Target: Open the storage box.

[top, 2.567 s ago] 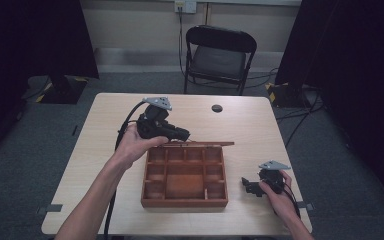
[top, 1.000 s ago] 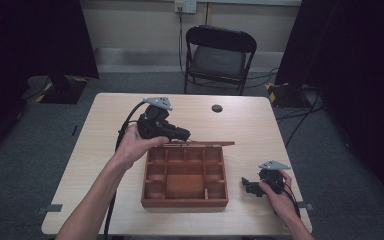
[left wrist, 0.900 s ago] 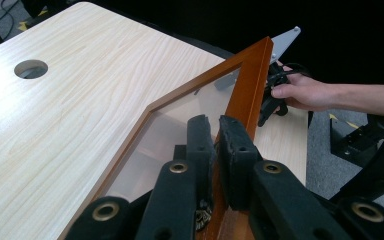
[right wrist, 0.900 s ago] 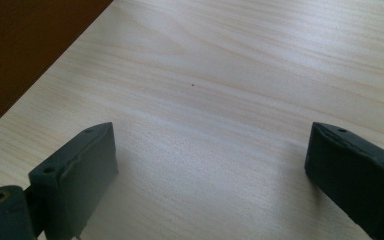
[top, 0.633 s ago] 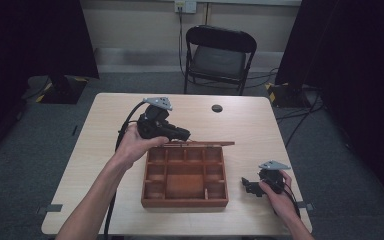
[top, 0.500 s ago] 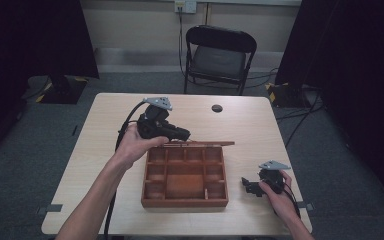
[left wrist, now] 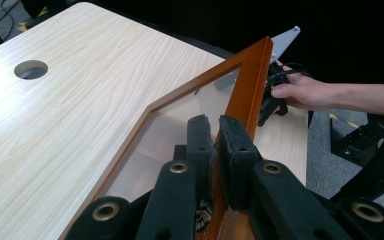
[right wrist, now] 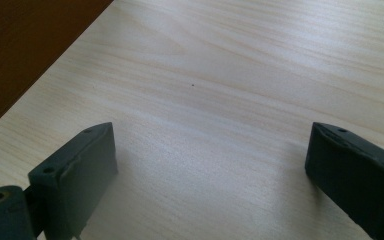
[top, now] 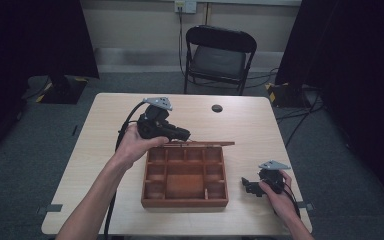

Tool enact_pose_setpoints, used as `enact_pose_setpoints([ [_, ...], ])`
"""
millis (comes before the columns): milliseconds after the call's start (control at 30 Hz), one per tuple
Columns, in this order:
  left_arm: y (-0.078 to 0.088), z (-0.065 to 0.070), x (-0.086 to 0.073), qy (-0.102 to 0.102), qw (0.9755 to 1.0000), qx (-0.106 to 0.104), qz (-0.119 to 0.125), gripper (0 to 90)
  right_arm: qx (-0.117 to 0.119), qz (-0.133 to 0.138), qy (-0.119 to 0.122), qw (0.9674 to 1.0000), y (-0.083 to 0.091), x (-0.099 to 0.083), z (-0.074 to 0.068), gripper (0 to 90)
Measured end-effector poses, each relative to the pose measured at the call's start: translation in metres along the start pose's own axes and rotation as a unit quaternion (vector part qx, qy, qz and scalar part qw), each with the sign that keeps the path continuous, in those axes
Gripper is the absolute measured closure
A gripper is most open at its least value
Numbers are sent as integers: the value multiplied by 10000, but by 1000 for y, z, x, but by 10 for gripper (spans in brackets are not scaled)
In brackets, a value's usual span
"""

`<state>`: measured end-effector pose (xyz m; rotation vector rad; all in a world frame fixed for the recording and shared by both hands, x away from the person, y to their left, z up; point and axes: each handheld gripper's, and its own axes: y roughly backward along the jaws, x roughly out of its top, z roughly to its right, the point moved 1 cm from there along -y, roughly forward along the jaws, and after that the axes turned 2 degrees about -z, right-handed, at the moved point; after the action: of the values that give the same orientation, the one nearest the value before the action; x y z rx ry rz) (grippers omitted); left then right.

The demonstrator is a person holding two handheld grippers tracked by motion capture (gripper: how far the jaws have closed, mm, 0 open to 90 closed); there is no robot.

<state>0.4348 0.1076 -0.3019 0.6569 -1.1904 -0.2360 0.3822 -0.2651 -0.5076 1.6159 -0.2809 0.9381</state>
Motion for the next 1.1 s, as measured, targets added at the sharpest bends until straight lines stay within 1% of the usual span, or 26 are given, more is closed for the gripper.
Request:
enact_pose_setpoints([
  [767,0,0,0,9,10000,18,12,843,-1,0,-1,10000,0,0,0,58],
  [933,0,0,0,15,10000,12,35,843,-3,-4,-6,10000,0,0,0,58],
  [967,0,0,0,6,10000,-16,29,842,0,-2,-6,10000,0,0,0,58],
  [1000,0,0,0,11,10000,20,29,843,-4,-4,-5,10000,0,0,0,58],
  [1100,0,0,0,17,10000,19,33,842,-4,-8,-11,10000,0,0,0,58],
])
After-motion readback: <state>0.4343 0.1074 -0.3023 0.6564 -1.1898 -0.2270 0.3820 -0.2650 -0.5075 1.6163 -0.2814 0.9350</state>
